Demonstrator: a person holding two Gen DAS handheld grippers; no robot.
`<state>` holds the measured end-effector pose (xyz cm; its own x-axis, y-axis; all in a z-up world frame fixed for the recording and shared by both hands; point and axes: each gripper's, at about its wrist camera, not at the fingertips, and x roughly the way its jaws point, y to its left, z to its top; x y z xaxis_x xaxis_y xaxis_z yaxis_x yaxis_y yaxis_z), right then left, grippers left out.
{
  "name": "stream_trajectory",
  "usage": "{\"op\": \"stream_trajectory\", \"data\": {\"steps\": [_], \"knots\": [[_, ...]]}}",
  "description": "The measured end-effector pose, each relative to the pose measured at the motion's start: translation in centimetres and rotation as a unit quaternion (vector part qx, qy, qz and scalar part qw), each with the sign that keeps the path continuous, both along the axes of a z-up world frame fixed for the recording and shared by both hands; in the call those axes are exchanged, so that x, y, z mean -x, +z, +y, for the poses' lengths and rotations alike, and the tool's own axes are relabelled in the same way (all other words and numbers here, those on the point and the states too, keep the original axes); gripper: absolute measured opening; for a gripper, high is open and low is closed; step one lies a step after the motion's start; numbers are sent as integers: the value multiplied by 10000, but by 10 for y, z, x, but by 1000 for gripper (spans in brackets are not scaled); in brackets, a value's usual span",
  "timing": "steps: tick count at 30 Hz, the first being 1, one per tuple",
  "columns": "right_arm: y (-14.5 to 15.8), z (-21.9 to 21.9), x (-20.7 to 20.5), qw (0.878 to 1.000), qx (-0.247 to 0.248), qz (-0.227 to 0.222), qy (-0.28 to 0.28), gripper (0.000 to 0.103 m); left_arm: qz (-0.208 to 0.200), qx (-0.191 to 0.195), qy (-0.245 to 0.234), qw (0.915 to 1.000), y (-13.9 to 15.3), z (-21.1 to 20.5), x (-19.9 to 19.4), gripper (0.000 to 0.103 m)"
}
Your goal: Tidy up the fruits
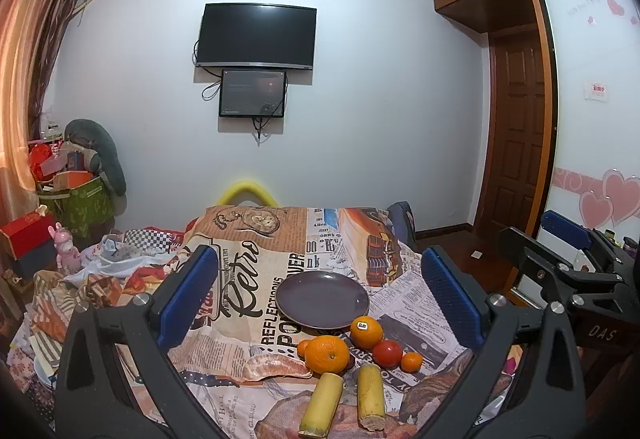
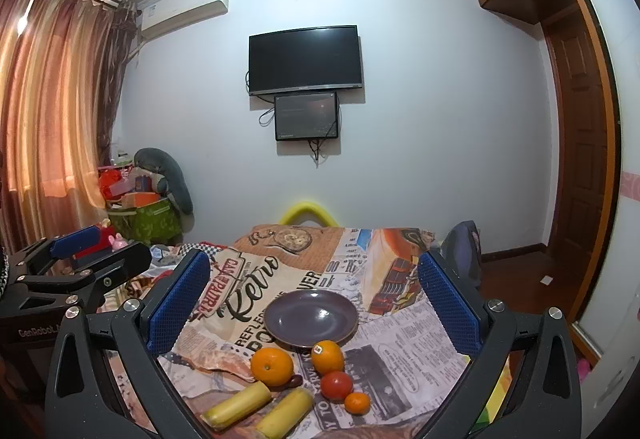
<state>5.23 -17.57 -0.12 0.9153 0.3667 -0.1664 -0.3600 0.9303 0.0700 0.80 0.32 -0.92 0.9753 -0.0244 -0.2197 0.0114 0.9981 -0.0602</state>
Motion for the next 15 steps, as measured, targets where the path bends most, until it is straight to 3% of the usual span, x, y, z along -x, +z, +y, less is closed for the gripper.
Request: {"op": "stream_trajectory", "data": {"steps": [5,7,10,15], "knots": [[-6,0,-6,9999,-3,127,80,103,26,-33,-30,10000,0,0,-2,102],[-9,0,-8,9998,11,187,93,102,83,-15,-72,9999,-1,0,-4,98],[-16,1,-15,9992,59,374,137,93,222,-12,-105,9997,-3,2,-10,87],[-34,5,-24,9970,231,718,157,82,382,-23,-68,9992,-11,6,-20,84]]}}
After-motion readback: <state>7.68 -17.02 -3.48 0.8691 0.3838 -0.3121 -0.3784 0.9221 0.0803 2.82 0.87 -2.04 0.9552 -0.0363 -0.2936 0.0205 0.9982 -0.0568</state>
